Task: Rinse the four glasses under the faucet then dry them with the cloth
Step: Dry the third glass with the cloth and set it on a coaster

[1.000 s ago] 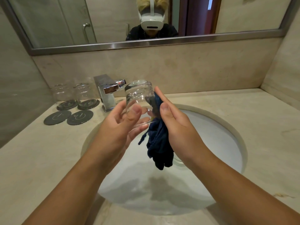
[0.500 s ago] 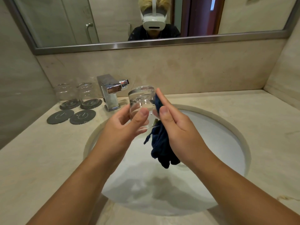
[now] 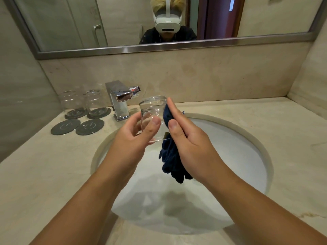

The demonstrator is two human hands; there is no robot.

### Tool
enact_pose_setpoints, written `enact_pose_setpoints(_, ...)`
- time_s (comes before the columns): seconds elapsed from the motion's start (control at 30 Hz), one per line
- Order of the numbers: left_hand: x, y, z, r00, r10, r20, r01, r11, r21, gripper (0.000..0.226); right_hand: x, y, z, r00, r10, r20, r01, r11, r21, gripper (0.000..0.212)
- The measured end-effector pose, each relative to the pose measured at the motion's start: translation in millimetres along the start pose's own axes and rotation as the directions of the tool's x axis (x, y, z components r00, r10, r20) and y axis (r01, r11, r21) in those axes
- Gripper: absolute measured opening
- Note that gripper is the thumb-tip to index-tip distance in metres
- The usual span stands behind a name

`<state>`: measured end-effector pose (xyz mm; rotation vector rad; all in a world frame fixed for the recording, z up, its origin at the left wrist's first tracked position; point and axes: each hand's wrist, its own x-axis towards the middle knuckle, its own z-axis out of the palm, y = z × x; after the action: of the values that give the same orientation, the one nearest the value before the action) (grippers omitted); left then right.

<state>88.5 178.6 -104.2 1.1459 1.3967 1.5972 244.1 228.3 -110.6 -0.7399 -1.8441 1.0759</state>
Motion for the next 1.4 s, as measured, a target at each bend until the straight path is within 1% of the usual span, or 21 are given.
enact_pose_setpoints(0.07, -0.5, 0.2, -1.7, 1.000, 0.001, -0.017, -0.001, 1.000, -0.009, 0.069, 2.3, 1.2, -1.4, 1.000, 0.029, 0.004, -0.029, 0.999, 0.027, 0.047)
enact_pose_setpoints(0.1, -1.0, 0.9, -1.9, 1.000, -0.009, -0.017, 0.009, 0.999, -0.035, 0.068, 3.4, 1.8, -2.8, 0.999, 0.042, 0.005, -0.042, 0.997, 0.062, 0.045)
enact_pose_setpoints(0.17, -1.4, 3.6, -0.7, 0.999, -0.040, -0.003, 0.039, 0.992, -0.117, 0.063, 4.7, 1.8, -5.2, 0.998, 0.066, 0.009, -0.067, 0.985, 0.162, 0.042)
enact_pose_setpoints(0.23, -0.7, 5.6, 1.3, 0.998, -0.065, 0.021, 0.068, 0.977, -0.203, 0.070, 4.8, 0.5, -6.5, 0.997, 0.080, 0.014, -0.081, 0.969, 0.232, 0.042)
enact_pose_setpoints(0.3, 0.0, 5.3, 2.5, 0.996, -0.075, 0.038, 0.082, 0.969, -0.233, 0.076, 4.9, 0.8, -6.1, 0.997, 0.081, 0.002, -0.079, 0.969, 0.234, 0.042)
enact_pose_setpoints(0.4, 1.1, 2.8, 4.5, 0.998, -0.061, 0.012, 0.063, 0.988, -0.143, 0.077, 4.5, 2.7, -5.2, 0.997, 0.071, -0.015, -0.067, 0.982, 0.174, 0.043)
enact_pose_setpoints(0.57, 0.6, 2.0, 2.5, 0.999, -0.046, -0.003, 0.046, 0.998, -0.050, 0.064, 0.1, -1.9, -3.6, 1.000, -0.005, -0.003, 0.005, 1.000, 0.030, 0.048)
enact_pose_setpoints(0.6, -0.1, 2.4, 1.9, 1.000, -0.029, -0.006, 0.029, 0.999, -0.019, 0.062, -0.4, -1.5, -3.0, 1.000, -0.021, 0.001, 0.021, 1.000, 0.019, 0.049)
enact_pose_setpoints(0.67, -1.0, 3.5, 0.7, 1.000, 0.001, -0.021, -0.001, 1.000, 0.019, 0.057, 0.6, 0.3, -3.1, 1.000, -0.022, 0.006, 0.022, 0.999, 0.049, 0.048)
enact_pose_setpoints(0.73, -2.0, 5.9, 0.6, 1.000, -0.003, -0.026, 0.002, 0.999, -0.033, 0.047, 3.0, 1.7, -4.1, 1.000, 0.007, 0.011, -0.009, 0.991, 0.131, 0.046)
enact_pose_setpoints(0.8, -3.3, 8.5, 1.5, 1.000, -0.021, 0.014, 0.023, 0.989, -0.144, 0.042, 5.0, 1.6, -5.0, 0.999, 0.042, 0.018, -0.045, 0.971, 0.234, 0.044)
enact_pose_setpoints(0.83, -3.2, 9.0, 1.8, 0.999, -0.028, 0.040, 0.035, 0.982, -0.188, 0.046, 5.7, 1.3, -5.4, 0.998, 0.053, 0.019, -0.056, 0.960, 0.273, 0.043)
enact_pose_setpoints(0.9, -2.0, 8.9, 3.3, 0.997, -0.045, 0.062, 0.059, 0.970, -0.238, 0.059, 6.2, 1.1, -6.0, 0.998, 0.057, 0.010, -0.058, 0.953, 0.296, 0.043)
enact_pose_setpoints(0.97, -0.2, 7.2, 3.6, 0.997, -0.057, 0.046, 0.066, 0.973, -0.223, 0.069, 6.1, 1.9, -5.8, 0.998, 0.064, -0.004, -0.061, 0.961, 0.271, 0.043)
enact_pose_setpoints(1.07, 0.9, 4.5, 5.2, 0.997, -0.070, 0.021, 0.072, 0.988, -0.139, 0.067, 3.4, 1.3, -4.7, 0.999, 0.054, -0.002, -0.052, 0.979, 0.197, 0.045)
enact_pose_setpoints(1.1, 1.1, 3.9, 5.3, 0.997, -0.078, 0.009, 0.078, 0.989, -0.128, 0.067, 2.0, 0.5, -3.8, 0.999, 0.037, 0.001, -0.037, 0.987, 0.157, 0.046)
enact_pose_setpoints(1.2, 1.6, 3.0, 3.3, 0.997, -0.074, -0.010, 0.073, 0.993, -0.096, 0.081, -0.6, -2.6, -0.1, 0.999, -0.046, 0.027, 0.045, 0.998, 0.037, 0.049)
enact_pose_setpoints(1.23, 1.9, 2.5, 2.5, 0.998, -0.060, -0.015, 0.059, 0.995, -0.086, 0.081, -1.2, -3.4, 0.6, 0.997, -0.063, 0.035, 0.062, 0.998, 0.024, 0.049)
enact_pose_setpoints(1.3, 1.4, 3.8, 0.8, 0.999, -0.031, -0.026, 0.029, 0.996, -0.079, 0.074, -1.3, -3.7, 0.6, 0.996, -0.075, 0.040, 0.073, 0.997, 0.038, 0.049)
enact_pose_setpoints(1.4, 0.2, 6.1, 0.8, 0.999, -0.025, -0.029, 0.022, 0.995, -0.094, 0.063, -0.2, -1.1, 0.0, 0.998, -0.053, 0.029, 0.051, 0.995, 0.089, 0.048)
